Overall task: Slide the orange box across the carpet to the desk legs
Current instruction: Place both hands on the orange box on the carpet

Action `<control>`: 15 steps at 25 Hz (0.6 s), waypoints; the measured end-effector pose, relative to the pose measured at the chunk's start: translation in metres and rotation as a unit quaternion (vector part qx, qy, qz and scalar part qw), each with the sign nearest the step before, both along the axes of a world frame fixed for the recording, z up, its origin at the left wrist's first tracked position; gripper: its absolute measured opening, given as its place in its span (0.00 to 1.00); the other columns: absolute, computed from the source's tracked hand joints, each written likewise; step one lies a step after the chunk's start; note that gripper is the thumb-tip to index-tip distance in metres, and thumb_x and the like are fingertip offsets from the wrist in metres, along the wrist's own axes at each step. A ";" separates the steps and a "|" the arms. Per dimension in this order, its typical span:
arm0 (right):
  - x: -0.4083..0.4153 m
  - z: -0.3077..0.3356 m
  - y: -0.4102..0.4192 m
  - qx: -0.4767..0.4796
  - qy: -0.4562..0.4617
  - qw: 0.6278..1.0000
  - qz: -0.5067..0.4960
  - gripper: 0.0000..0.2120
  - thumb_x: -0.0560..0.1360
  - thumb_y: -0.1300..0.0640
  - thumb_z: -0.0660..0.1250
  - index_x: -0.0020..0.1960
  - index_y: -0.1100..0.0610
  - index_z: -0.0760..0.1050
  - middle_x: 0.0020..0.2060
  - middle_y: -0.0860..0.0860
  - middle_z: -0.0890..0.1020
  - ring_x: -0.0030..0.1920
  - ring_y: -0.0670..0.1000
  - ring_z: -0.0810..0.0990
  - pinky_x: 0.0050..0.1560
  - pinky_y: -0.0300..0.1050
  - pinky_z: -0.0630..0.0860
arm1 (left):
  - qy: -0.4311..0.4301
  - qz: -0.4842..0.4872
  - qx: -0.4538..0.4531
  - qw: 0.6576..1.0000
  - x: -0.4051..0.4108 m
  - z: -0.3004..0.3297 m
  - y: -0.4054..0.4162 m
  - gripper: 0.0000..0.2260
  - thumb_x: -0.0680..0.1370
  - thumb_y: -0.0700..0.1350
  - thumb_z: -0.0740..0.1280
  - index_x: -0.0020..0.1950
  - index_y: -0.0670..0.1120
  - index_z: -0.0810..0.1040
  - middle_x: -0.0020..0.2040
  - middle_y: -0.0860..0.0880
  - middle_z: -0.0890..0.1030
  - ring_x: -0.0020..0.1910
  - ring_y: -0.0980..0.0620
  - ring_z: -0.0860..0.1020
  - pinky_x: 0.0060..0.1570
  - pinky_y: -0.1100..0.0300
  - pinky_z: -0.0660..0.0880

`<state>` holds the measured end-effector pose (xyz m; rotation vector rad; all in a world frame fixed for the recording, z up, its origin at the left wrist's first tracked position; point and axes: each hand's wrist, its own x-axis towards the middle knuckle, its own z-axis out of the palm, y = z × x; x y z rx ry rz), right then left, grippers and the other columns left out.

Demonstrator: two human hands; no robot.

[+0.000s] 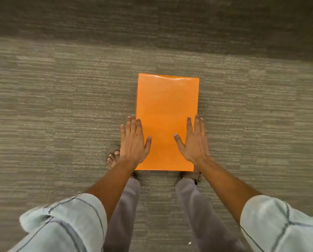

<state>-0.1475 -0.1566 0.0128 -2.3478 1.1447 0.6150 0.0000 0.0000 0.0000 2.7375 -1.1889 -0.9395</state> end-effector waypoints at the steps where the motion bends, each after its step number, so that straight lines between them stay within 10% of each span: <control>1: 0.001 -0.012 0.000 0.012 0.011 1.000 -0.001 0.39 0.79 0.35 0.54 0.80 0.57 0.47 0.80 0.61 0.46 0.79 0.64 0.47 0.74 0.65 0.60 | 0.000 -0.004 0.022 1.000 -0.002 -0.011 0.002 0.36 0.82 0.61 0.52 0.79 0.37 0.50 0.81 0.36 0.50 0.80 0.37 0.48 0.77 0.39 0.53; 10: -0.012 -0.066 0.000 0.000 0.003 1.000 0.027 0.39 0.75 0.40 0.68 0.79 0.48 0.53 0.80 0.61 0.45 0.77 0.68 0.50 0.69 0.64 0.67 | 0.144 0.084 0.019 0.986 -0.004 -0.066 0.001 0.52 0.72 0.62 0.72 0.80 0.42 0.41 0.80 0.36 0.47 0.78 0.34 0.56 0.69 0.40 0.70; 15: -0.021 -0.086 -0.001 0.079 -0.067 0.977 -0.184 0.62 0.64 0.40 0.79 0.80 0.57 0.39 0.80 0.60 0.45 0.79 0.62 0.50 0.75 0.59 0.58 | 0.180 0.179 -0.036 0.967 -0.002 -0.078 -0.002 0.60 0.65 0.54 0.81 0.80 0.43 0.39 0.80 0.39 0.52 0.77 0.38 0.60 0.73 0.42 0.66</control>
